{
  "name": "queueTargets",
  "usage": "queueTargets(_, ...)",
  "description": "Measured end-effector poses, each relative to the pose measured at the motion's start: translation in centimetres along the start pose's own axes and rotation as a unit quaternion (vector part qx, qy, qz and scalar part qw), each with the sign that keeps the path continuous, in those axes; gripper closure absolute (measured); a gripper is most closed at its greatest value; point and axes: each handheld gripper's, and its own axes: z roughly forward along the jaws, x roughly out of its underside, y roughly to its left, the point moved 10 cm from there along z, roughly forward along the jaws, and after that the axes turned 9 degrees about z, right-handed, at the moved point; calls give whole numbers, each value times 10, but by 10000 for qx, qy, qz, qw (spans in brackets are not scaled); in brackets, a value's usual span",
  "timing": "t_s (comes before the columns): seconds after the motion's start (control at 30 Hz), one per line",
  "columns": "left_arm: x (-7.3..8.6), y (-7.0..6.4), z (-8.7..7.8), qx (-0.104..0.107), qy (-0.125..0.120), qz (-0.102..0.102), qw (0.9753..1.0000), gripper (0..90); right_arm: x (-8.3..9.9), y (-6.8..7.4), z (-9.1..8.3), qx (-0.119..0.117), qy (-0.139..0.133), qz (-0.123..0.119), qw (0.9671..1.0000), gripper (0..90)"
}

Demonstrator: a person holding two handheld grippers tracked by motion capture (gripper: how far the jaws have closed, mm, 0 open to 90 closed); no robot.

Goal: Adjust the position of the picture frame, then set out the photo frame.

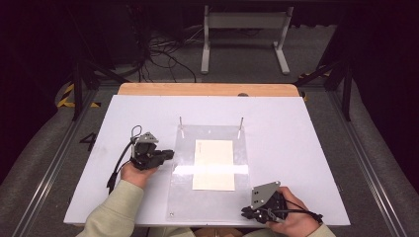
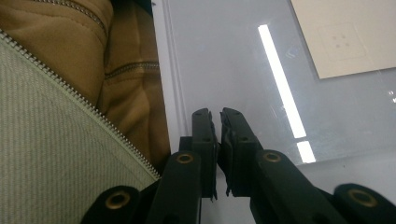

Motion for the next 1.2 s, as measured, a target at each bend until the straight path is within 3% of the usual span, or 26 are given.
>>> queueTargets(0.13, 0, -3, -5, 29, -73, 68, 9999, 790, 0, 0, 0, -105, -93, 155, 9998, 810)
queueTargets(0.17, 0, -4, -6, 32, -128, 51, 9999, 770, -1, 0, 0, -226, -254, 186, 9992, 756)
queueTargets(0.23, -1, -4, -8, 18, -174, 153, 9997, 719, -7, -1, -2, -338, -532, 305, 9975, 733)
queueTargets(0.33, -4, -5, -12, 79, -338, 205, 9992, 617, -14, -13, -9, 44, -774, 438, 9960, 727)
queueTargets(0.43, -9, -6, -20, -39, -556, 296, 9980, 567, -22, -22, -17, 255, -1085, 580, 9921, 727)
queueTargets(0.53, -11, -6, -26, -85, -717, 288, 9970, 536, -34, -31, -30, 490, -1532, 699, 9845, 720)
queueTargets(0.67, -9, -7, -32, -115, -818, 359, 9959, 499, -44, -46, -41, 622, -1899, 1113, 9735, 705)
queueTargets(0.73, -6, -6, -35, -233, -778, 398, 9959, 483, -48, -58, -46, 714, -2149, 1319, 9651, 733)
queueTargets(0.8, -4, -4, -39, -299, -787, 416, 9956, 480, -49, -75, -49, 879, -2193, 1787, 9551, 741)
queueTargets(0.83, -3, -4, -40, -312, -801, 385, 9956, 476, -50, -83, -51, 944, -2211, 1906, 9518, 740)
queueTargets(1.0, 2, -5, -45, -367, -817, 392, 9952, 456, -63, -116, -61, 1314, -2323, 1904, 9447, 715)
queueTargets(1.03, 2, -5, -45, -367, -817, 392, 9952, 452, -63, -116, -61, 1314, -2323, 1904, 9447, 715)
queueTargets(1.1, 4, -7, -48, -354, -826, 419, 9951, 443, -76, -130, -64, 1422, -2478, 1930, 9387, 725)
queueTargets(1.2, 7, -8, -49, -354, -831, 368, 9952, 438, -85, -147, -64, 1681, -2435, 1860, 9369, 728)
